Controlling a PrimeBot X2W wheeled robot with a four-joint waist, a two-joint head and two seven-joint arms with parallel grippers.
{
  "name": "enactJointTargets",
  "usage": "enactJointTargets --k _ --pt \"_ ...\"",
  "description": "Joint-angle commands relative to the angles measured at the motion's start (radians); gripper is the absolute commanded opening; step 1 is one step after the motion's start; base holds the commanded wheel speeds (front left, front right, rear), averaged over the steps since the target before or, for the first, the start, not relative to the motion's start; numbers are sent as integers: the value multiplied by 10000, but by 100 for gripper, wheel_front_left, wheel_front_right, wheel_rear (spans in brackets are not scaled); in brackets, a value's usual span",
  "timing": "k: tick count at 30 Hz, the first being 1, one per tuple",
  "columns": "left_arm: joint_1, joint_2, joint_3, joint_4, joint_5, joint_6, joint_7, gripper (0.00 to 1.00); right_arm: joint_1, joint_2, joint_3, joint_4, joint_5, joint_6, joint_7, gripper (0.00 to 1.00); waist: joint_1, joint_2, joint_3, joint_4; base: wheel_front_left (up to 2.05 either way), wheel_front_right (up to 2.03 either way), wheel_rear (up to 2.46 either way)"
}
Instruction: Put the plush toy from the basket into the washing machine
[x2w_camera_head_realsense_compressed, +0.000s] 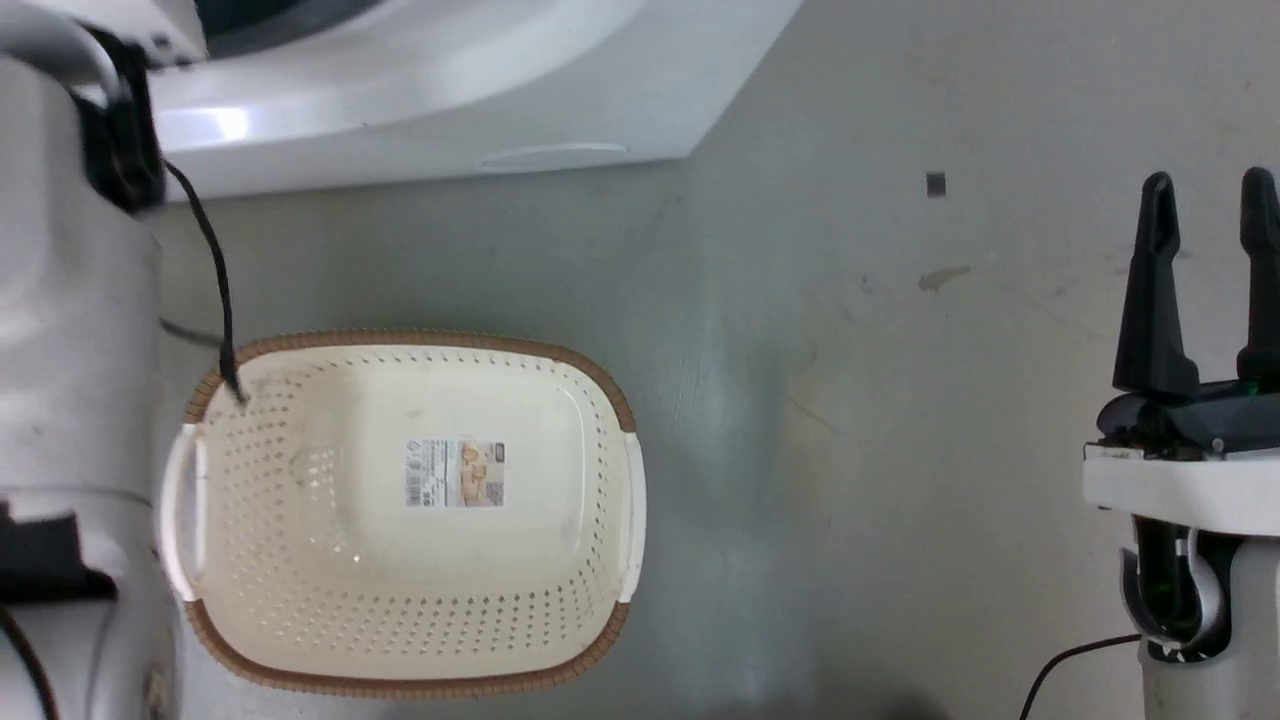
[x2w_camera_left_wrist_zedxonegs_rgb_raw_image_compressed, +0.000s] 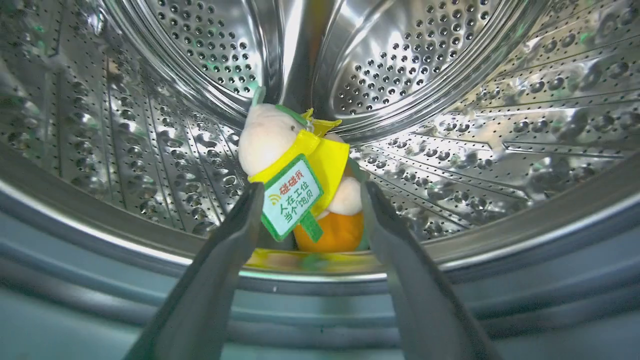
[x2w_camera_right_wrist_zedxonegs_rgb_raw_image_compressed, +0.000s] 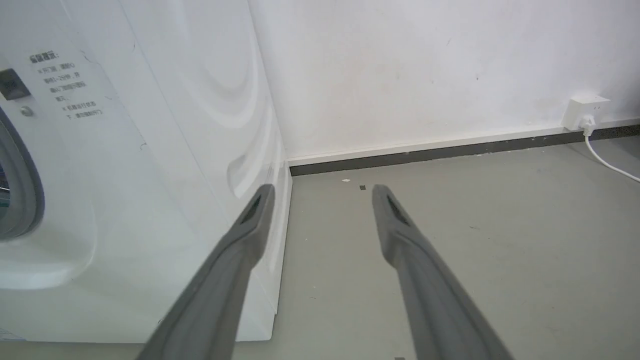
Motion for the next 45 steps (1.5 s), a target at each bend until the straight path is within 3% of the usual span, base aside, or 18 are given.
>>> enactJointTargets --k 1,13,23,33,45 --pt "307 -52 47 -108 59 58 -53 100 104 -2 27 31 -83 -7 -42 100 -1 0 -446 175 0 0 0" --pt "3961 -1165 -96 -2417 808 288 -53 100 879 -2 201 211 -732 -7 -42 100 -1 0 -2520 1026 0 0 0" --pt "6868 -1715 -120 -3982 1207 428 -53 100 1856 -2 283 492 -993 -7 -42 100 -1 0 -4340 1379 0 0 0" --pt "9437 -1949 -663 -5444 1728 335 -53 100 3011 -2 231 680 -1066 -7 -42 100 -1 0 -5805 1641 0 0 0" --pt "11321 -2020 -690 -5893 1593 80 -53 100 4254 -2 -38 774 -953 -7 -42 100 -1 0 -6973 1555 0 0 0"
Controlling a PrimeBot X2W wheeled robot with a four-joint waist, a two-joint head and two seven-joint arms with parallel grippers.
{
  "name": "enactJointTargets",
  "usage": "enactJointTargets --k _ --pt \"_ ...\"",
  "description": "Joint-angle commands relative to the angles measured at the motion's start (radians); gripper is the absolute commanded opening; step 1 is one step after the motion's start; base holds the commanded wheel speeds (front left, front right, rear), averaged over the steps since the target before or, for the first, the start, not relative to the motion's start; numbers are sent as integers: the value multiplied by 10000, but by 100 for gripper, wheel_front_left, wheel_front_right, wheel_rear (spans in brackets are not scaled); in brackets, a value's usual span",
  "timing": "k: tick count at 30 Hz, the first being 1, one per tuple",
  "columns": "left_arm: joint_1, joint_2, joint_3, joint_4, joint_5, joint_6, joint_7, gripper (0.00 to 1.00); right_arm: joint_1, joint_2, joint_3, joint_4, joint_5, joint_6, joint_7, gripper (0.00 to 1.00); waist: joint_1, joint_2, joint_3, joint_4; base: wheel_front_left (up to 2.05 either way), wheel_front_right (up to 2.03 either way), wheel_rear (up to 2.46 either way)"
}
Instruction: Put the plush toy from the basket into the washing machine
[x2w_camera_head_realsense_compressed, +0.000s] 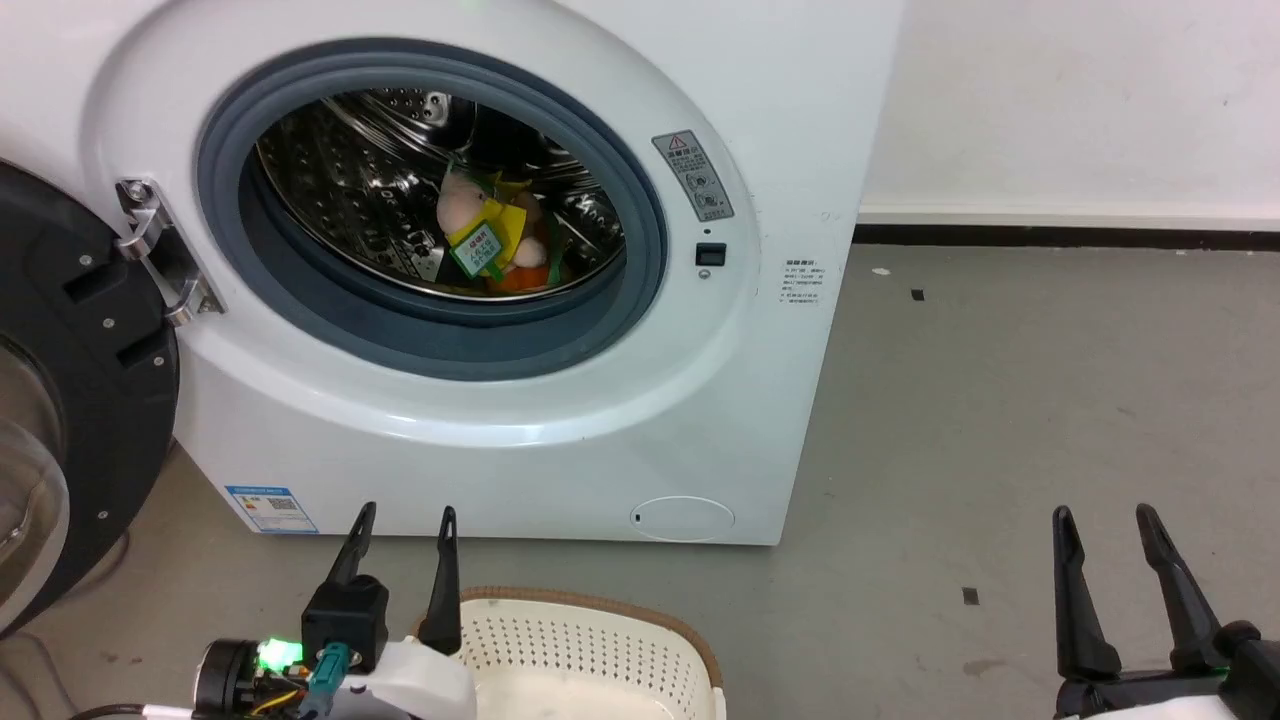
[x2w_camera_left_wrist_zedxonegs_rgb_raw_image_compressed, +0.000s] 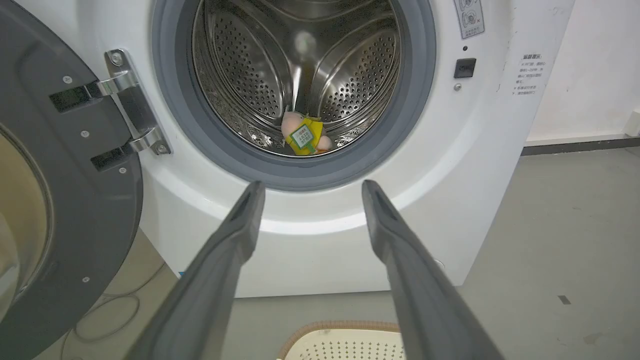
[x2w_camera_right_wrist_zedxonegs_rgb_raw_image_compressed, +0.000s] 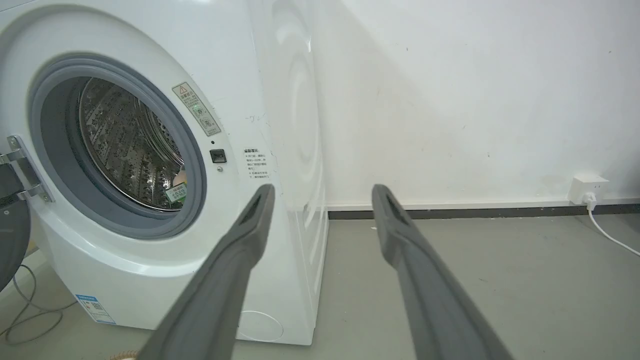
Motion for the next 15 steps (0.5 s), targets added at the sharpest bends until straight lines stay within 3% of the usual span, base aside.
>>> enactJointTargets --k 1,7,8,15 --pt "130 -29 29 -61 -40 -60 -53 100 148 -2 -13 -21 61 -7 -42 100 3 -1 -64 -39 0 0 0" --pt "411 24 176 99 -64 -162 -53 100 259 -2 -55 -46 113 -7 -42 100 3 -1 -118 -149 0 0 0" --pt "297 11 177 106 -59 -144 2 0 134 0 -55 -7 62 0 3 0 3 -1 -120 -150 0 0 0" --pt "309 -5 200 49 -49 -165 76 0 103 0 -35 8 24 0 61 0 3 -1 -125 -158 0 0 0"
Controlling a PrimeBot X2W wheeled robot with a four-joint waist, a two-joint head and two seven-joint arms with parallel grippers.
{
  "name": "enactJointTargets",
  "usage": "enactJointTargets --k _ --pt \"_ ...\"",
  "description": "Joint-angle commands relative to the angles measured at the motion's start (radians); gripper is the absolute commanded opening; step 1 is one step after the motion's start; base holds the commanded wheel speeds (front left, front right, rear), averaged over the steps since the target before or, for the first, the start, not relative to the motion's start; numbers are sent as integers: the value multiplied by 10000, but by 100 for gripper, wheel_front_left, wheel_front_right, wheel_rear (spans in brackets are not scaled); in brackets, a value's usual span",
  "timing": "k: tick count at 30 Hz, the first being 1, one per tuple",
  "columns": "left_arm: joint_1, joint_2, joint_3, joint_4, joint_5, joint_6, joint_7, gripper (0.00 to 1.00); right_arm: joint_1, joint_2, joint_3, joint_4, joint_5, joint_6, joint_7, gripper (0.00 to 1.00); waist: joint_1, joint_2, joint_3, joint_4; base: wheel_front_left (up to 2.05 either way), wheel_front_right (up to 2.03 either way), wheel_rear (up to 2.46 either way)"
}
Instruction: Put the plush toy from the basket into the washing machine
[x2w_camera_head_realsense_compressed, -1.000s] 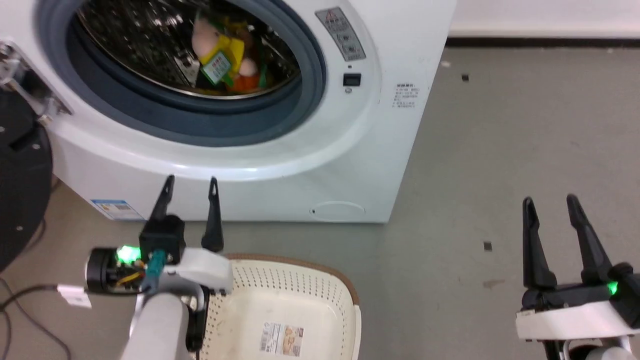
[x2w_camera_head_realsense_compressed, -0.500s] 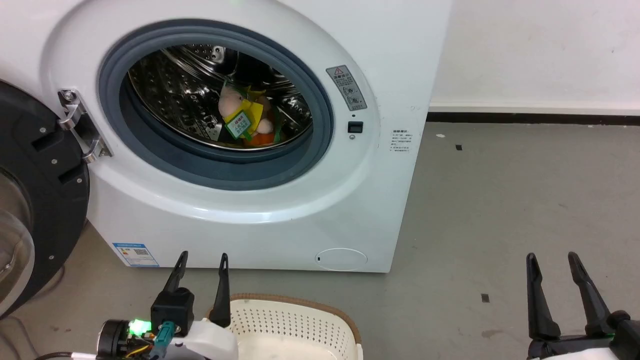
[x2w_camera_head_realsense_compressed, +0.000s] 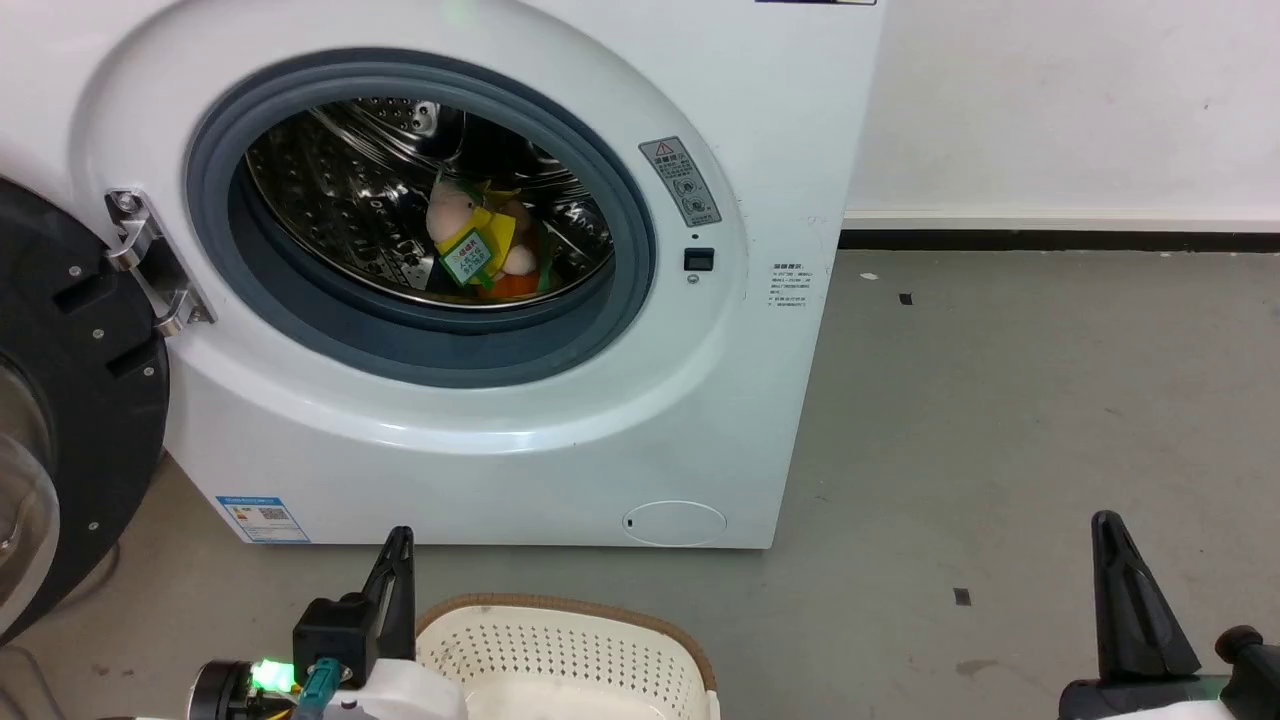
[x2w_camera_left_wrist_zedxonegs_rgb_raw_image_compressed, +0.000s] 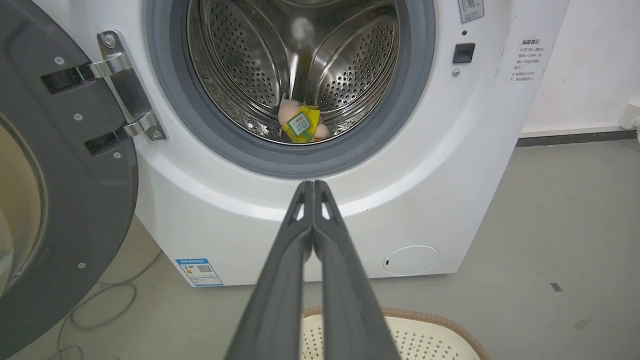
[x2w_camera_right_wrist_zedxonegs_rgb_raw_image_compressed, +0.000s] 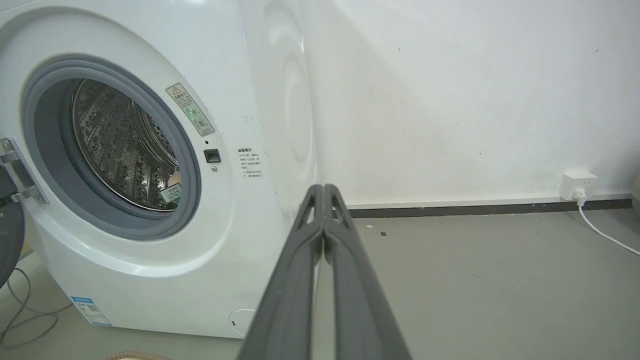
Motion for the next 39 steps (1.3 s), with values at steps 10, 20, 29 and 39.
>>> enactJointTargets --k 10,20,29,39 --pt "53 -55 83 -287 47 -68 239 0 -123 0 88 47 -159 -1 251 0 2 -1 -7 -18 0 0 0" --pt "91 -95 148 -500 80 -117 422 0 -210 0 154 80 -273 -1 436 0 2 -1 -13 -33 0 0 0" --pt "137 -144 227 -758 120 -177 645 0 -316 -1 234 121 -413 -2 662 0 2 -1 -21 -51 0 0 0" --pt "179 -189 299 -994 157 -232 849 0 -413 -1 307 158 -540 -3 868 0 2 -1 -29 -68 0 0 0"
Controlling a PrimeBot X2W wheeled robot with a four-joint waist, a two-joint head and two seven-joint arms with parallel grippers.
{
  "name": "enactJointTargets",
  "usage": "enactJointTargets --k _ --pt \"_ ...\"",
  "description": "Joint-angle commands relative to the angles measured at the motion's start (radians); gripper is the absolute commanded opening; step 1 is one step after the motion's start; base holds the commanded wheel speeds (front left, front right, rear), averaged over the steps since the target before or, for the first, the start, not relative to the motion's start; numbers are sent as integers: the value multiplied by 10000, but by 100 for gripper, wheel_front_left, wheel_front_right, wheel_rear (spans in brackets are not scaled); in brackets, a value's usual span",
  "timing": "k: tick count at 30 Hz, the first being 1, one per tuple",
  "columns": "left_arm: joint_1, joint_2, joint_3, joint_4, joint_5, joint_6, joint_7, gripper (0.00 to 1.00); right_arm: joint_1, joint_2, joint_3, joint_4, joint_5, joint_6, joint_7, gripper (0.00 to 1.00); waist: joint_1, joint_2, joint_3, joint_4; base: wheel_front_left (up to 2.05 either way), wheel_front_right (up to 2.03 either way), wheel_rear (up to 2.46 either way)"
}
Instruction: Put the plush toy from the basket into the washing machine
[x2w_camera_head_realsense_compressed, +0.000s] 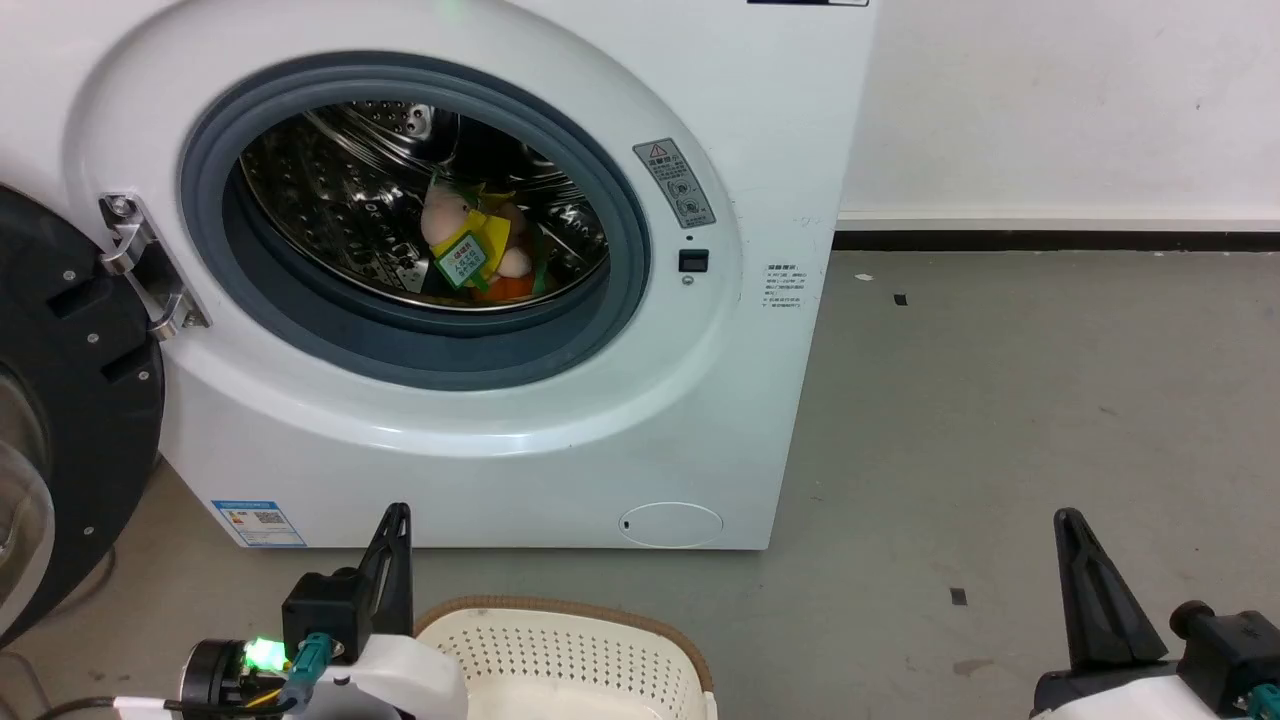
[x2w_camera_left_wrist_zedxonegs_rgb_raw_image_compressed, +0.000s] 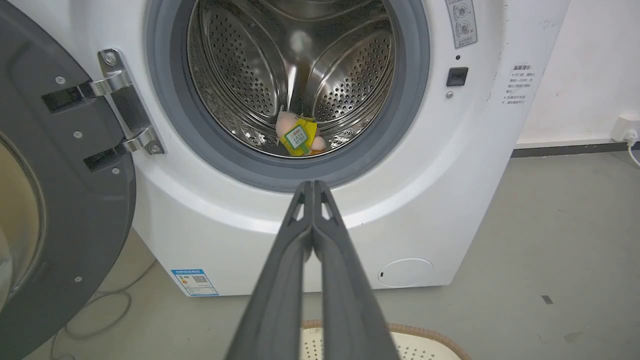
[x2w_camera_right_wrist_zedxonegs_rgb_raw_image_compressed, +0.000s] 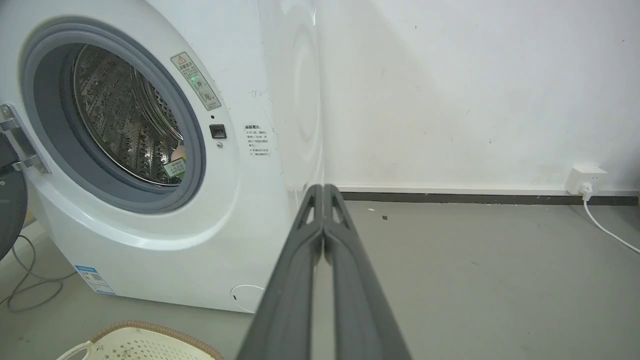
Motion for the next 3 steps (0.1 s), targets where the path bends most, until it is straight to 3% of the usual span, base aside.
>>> enactJointTargets --k 1,3 --pt "164 -17 31 -97 70 -51 48 0 -174 -1 19 44 -108 -3 41 0 0 -1 0 -1 0 0 0" --pt "172 -26 45 -144 78 -62 89 0 -194 -1 34 52 -134 -3 82 0 0 -1 -2 -5 0 0 0"
